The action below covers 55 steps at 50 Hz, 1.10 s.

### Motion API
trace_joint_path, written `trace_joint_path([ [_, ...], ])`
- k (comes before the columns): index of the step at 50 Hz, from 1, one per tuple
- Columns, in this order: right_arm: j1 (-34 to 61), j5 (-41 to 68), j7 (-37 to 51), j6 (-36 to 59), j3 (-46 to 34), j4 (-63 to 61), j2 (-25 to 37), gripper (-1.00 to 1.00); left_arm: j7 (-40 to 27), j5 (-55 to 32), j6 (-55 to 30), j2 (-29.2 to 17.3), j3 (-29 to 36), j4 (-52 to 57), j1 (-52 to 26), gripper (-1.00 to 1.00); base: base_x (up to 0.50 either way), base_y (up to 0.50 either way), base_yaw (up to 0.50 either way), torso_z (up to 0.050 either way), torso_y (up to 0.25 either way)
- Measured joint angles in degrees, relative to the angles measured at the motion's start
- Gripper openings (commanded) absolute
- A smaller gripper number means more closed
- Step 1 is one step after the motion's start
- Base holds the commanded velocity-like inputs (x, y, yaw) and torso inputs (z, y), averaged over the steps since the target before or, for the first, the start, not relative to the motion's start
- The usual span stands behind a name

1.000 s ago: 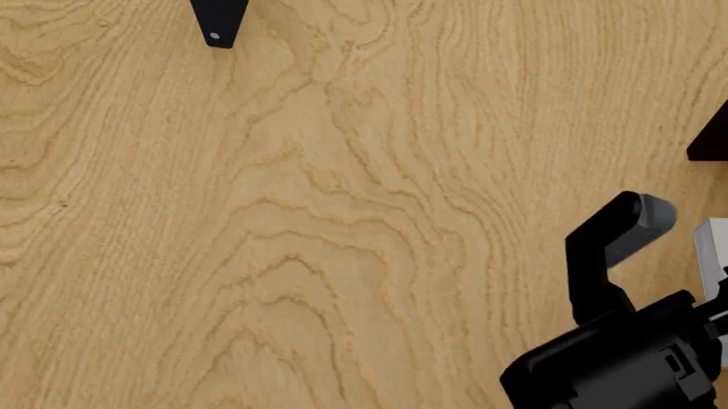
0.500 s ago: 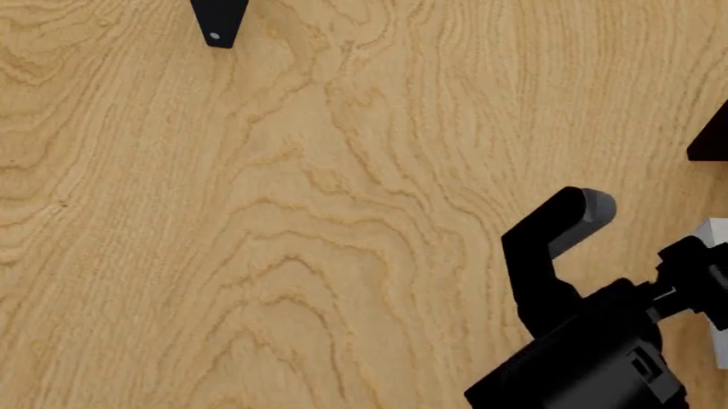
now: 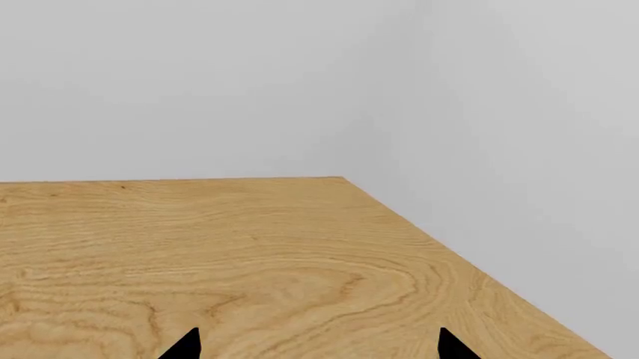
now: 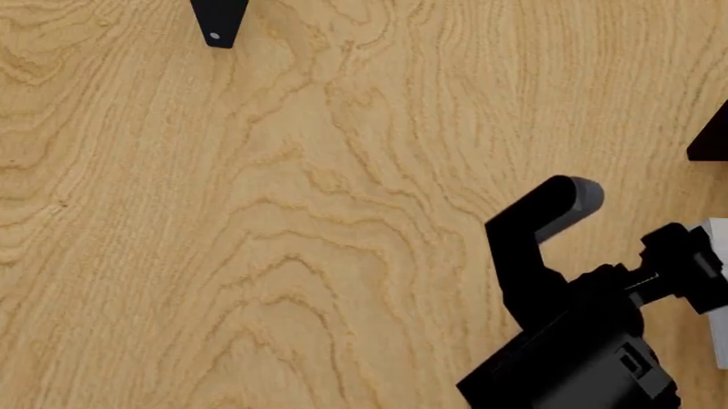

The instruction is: Pick up the book on the right and place it on the cabinet shelf.

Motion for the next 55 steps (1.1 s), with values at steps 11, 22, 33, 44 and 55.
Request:
trace_joint_path([
  [11, 0.02, -0.32, -1.96, -3.47, -0.28, -0.9, 0.31, 1.0, -0.05, 0.0, 0.07, -0.11, 0.09, -0.01, 0.06, 1.0, 0.0, 0.0, 0.0, 0.0, 0.0],
  [22, -0.94, 0.94, -4.08, -7.35, 1.68, -2.1, 0.82, 1.0, -0.22, -0.03, 0.04, -0.24, 0.19, 0.08, 0.11, 1.0, 0.0, 0.0, 0.0, 0.0, 0.0],
  [33, -2.99, 3.13, -6.49, -12.16, 5.41, -2.15, 1.46, 1.0, -0.31, -0.05, 0.06, -0.34, 0.32, 0.01, 0.11, 1.0, 0.0, 0.0, 0.0, 0.0, 0.0],
  [44, -5.62, 4.39, -11.1, -19.66, 8.89, -1.07, 2.2, 1.0, -0.49, -0.11, 0.01, -0.46, 0.41, 0.15, 0.19, 1.0, 0.0, 0.0, 0.0, 0.0, 0.0],
  [55, -7.61, 5.4, -16.68, -27.02, 11.91, 0.07, 2.98, 1.0, -0.55, -0.11, 0.06, -0.57, 0.51, 0.15, 0.22, 1.0, 0.0, 0.0, 0.0, 0.0, 0.0],
])
